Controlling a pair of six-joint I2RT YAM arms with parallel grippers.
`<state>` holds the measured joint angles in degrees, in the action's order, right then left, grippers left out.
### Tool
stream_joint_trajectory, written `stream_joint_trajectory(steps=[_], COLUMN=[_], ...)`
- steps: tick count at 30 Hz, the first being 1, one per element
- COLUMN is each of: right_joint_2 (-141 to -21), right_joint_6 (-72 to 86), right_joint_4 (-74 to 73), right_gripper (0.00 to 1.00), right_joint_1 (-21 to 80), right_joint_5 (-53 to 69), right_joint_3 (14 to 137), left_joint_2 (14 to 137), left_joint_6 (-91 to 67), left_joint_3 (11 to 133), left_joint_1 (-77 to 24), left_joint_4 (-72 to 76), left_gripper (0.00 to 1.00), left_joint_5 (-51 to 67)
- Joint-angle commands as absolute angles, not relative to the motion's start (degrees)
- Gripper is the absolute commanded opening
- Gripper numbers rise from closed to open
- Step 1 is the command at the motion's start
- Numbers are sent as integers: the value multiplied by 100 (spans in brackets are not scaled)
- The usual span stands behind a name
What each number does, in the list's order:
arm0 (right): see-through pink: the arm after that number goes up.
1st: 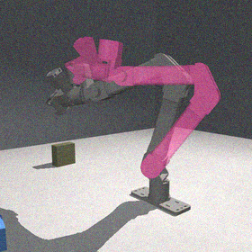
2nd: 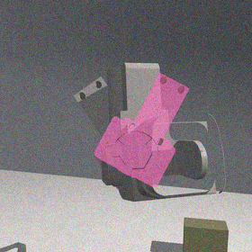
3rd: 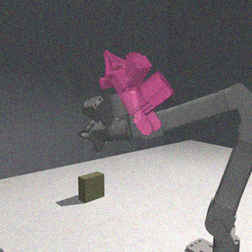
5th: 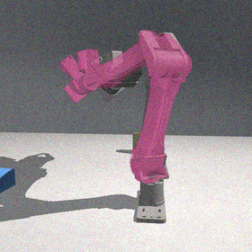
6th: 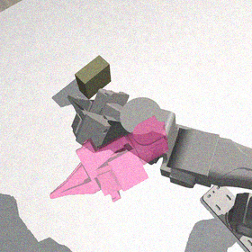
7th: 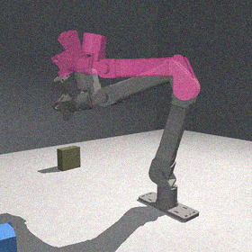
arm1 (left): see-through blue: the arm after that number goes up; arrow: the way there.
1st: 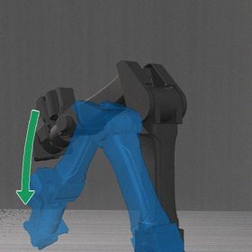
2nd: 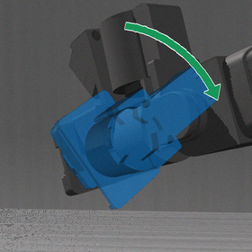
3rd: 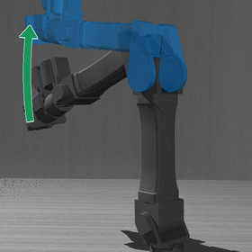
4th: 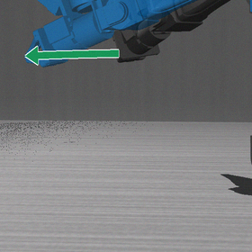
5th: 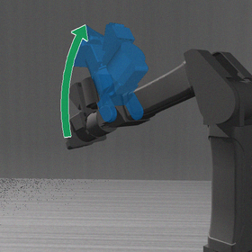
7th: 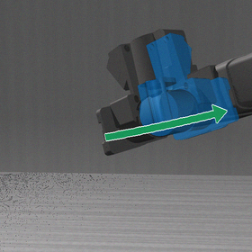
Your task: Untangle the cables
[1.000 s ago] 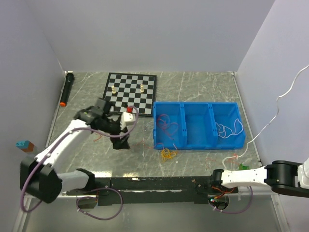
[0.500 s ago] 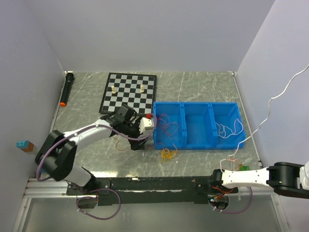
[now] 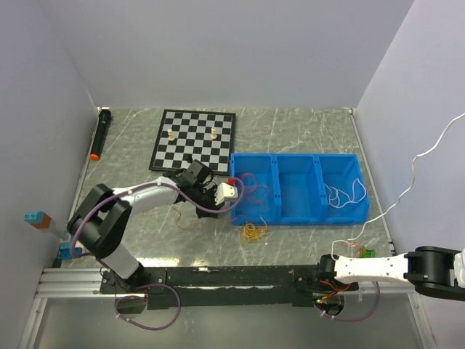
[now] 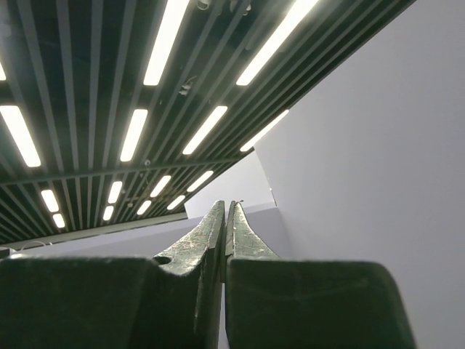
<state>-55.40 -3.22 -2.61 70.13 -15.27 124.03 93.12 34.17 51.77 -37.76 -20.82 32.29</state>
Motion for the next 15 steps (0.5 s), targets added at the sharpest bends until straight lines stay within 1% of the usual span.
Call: stream_joint_trajectory(steps=[1, 3, 9, 15], right_joint_2=[-5449, -5423, -5291, -5177], right_joint_6=[-334, -369, -448, -422], right_joint_4=[-193, -211, -132, -35], right_gripper=[0, 0, 0, 0], right_joint_1=[6996, 6996, 6996, 6996], right_joint_5=[-1520, -1582, -1714, -1784], right_joint_3=[12305, 12278, 12024, 11795], left_joint_2=[8484, 8062, 6857, 6408], left_joint_6=[3867, 3972, 4104, 4114], left_joint_3=[5247, 5334, 6274, 7144], left_joint_1=[-3806, -3806, -3806, -3806], left_joint_4=[-2741, -3153, -4524, -5466], left_gripper=[1, 1, 1, 1], left_joint_5=[3314, 3357, 3498, 3603])
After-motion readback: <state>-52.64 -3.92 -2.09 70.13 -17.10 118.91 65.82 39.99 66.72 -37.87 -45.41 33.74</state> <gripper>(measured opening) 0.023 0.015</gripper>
